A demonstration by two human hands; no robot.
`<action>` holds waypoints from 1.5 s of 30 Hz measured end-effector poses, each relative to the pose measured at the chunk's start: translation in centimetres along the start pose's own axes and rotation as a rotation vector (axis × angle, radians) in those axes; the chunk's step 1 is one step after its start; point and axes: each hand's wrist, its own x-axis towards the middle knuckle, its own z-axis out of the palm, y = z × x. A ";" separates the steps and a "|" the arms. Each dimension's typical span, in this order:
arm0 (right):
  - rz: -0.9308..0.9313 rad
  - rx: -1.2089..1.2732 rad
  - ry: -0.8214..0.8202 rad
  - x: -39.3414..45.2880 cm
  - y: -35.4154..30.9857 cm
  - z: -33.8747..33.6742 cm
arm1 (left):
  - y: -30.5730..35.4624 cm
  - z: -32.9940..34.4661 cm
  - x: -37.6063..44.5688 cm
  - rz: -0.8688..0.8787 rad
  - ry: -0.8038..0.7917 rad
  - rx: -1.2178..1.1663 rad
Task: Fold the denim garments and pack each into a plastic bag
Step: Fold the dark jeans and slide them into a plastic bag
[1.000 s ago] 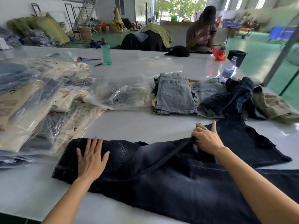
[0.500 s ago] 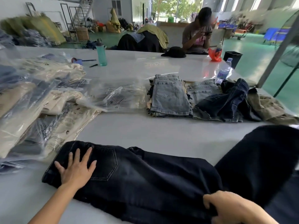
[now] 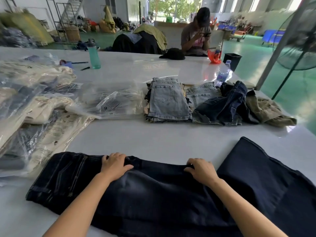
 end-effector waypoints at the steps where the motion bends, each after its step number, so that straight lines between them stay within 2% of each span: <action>1: -0.029 0.032 0.091 -0.2 0.0 -0.2 | -0.1 0.2 0.2 -0.006 0.029 0.033; 3: -0.050 0.032 0.245 -0.7 0.4 -1.2 | -0.6 0.4 0.8 -0.035 0.124 0.057; 5: 0.026 0.010 0.350 -1.3 2.4 -2.7 | -1.7 0.3 1.4 -0.085 0.208 0.042; 6: 0.123 0.019 0.371 -1.9 4.1 -3.4 | -2.3 0.2 1.7 -0.114 0.213 0.049; 8: 0.432 0.047 0.345 -3.6 8.7 -4.6 | -2.1 -0.2 1.9 -0.165 0.213 0.098; 10: 0.761 0.122 0.270 -5.9 13.4 -5.1 | 0.4 -0.6 1.9 -0.110 0.364 0.046; 11: 0.883 0.218 0.243 -7.0 15.3 -4.9 | 2.5 -0.7 1.6 -0.011 0.461 -0.063; 13: 1.012 0.438 0.245 -8.3 18.0 -4.0 | 8.1 -0.8 -0.8 0.313 0.627 -0.294; 15: 1.083 0.637 0.337 -8.3 19.6 -3.3 | 14.3 -1.1 -4.5 0.666 0.573 -0.383; 17: 1.146 0.845 0.453 -7.5 20.0 -2.9 | 18.8 0.1 -7.3 0.886 0.393 -0.259; 20: 1.136 1.145 0.541 -5.6 20.6 -3.1 | 22.1 2.1 -9.4 0.989 0.226 -0.042; 22: 1.067 1.417 0.564 -4.2 20.9 -4.2 | 22.0 2.5 -9.3 0.980 0.263 -0.062; 23: 1.019 1.488 0.600 -3.9 20.9 -5.3 | 21.6 2.2 -9.0 0.973 0.336 -0.127; 25: 0.867 1.498 0.738 -3.9 20.9 -8.4 | 20.7 1.2 -8.2 0.942 0.423 -0.365; 28: 0.652 1.543 0.994 -6.7 21.1 -12.3 | 19.6 -1.6 -7.6 0.915 0.414 -0.594; 30: 0.661 1.524 1.116 -10.6 21.1 -12.6 | 19.3 -2.2 -7.9 0.975 0.335 -0.589; 31: 0.746 1.449 1.130 -12.8 21.3 -11.7 | 19.3 -2.0 -8.2 1.004 0.246 -0.531; 33: 0.960 1.280 1.047 -17.2 22.0 -8.7 | 20.3 -0.5 -8.8 1.021 0.129 -0.321; 35: 1.111 1.175 0.799 -20.9 23.0 -5.3 | 21.3 0.3 -8.4 1.056 0.109 -0.118; 36: 1.178 1.115 0.673 -22.3 23.3 -4.0 | 21.8 -0.1 -7.9 1.029 0.010 -0.219; 37: 1.270 0.985 0.598 -23.2 23.7 -3.3 | 22.3 -0.6 -7.1 1.043 -0.023 -0.348; 38: 1.364 0.776 0.587 -23.7 24.3 -3.0 | 22.8 -0.9 -6.0 1.042 0.018 -0.484; 39: 1.410 0.523 0.598 -23.8 24.9 -3.1 | 23.1 -1.3 -5.0 1.018 0.123 -0.582; 41: 1.395 0.191 0.556 -23.3 25.1 -3.9 | 23.8 -1.7 -2.2 0.909 0.327 -0.571; 43: 1.351 0.312 0.423 -22.1 25.2 -4.5 | 23.6 -1.6 0.1 0.685 0.235 -0.254; 45: 1.282 0.442 0.278 -20.8 25.3 -4.5 | 22.8 -0.6 1.6 0.525 0.029 0.037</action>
